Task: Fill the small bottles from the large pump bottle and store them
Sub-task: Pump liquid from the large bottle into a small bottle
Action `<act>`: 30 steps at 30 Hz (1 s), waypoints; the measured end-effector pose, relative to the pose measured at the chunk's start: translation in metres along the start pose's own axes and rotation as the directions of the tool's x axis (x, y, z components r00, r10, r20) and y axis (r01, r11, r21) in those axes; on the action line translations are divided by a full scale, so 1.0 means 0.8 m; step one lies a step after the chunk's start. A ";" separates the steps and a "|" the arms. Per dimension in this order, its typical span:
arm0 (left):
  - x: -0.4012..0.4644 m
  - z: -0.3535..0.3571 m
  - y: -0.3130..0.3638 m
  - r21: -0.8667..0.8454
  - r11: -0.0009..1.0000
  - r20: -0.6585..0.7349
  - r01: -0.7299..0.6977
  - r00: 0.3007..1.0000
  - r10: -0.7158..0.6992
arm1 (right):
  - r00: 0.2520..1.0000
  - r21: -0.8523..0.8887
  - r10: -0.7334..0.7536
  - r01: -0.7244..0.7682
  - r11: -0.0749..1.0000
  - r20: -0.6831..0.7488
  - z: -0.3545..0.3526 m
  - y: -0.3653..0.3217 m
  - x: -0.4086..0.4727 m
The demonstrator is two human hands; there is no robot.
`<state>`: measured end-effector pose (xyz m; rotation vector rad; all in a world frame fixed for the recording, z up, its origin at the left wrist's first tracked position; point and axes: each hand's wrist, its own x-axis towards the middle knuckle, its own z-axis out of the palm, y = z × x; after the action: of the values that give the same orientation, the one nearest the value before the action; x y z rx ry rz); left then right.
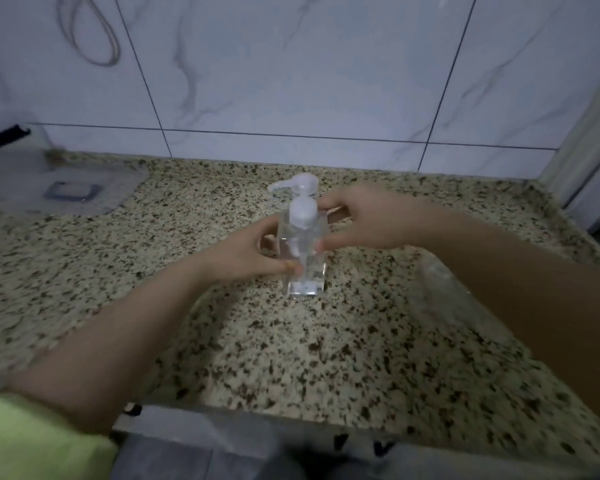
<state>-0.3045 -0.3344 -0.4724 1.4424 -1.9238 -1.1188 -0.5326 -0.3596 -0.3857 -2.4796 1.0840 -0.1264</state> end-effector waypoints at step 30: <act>-0.116 0.120 0.047 -0.136 0.988 -0.539 0.075 0.831 -0.138 | 0.865 0.450 0.210 0.020 0.893 -0.456 0.133 -0.060 -0.108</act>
<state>-0.3687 -0.2123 -0.4855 1.6074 -1.3707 -0.7273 -0.5330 -0.2318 -0.4543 -2.0103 1.2077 -0.9209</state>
